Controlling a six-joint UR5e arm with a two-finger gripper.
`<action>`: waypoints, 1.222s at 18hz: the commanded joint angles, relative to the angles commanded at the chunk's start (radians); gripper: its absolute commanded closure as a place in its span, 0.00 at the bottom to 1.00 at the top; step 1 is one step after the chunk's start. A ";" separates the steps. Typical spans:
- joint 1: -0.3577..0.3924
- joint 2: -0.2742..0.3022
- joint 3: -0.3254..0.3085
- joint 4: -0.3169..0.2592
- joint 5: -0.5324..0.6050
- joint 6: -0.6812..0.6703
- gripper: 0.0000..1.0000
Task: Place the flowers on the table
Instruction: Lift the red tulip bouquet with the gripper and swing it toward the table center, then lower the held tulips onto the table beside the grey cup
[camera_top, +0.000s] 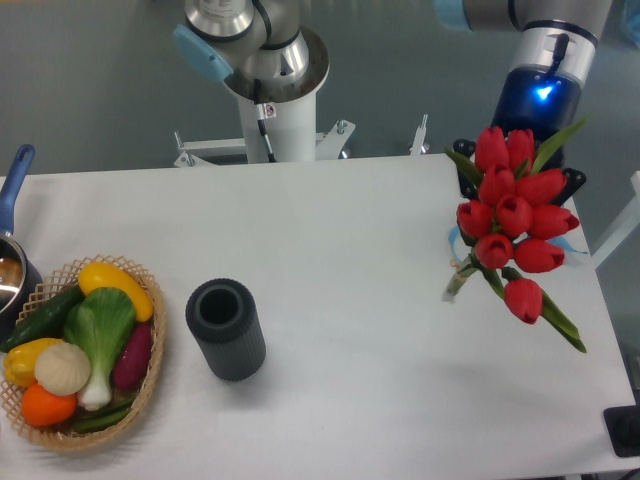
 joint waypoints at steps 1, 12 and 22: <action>-0.017 0.000 0.003 -0.002 0.055 0.002 0.64; -0.276 -0.142 -0.001 -0.012 0.778 0.172 0.63; -0.428 -0.413 0.051 -0.003 1.025 0.161 0.63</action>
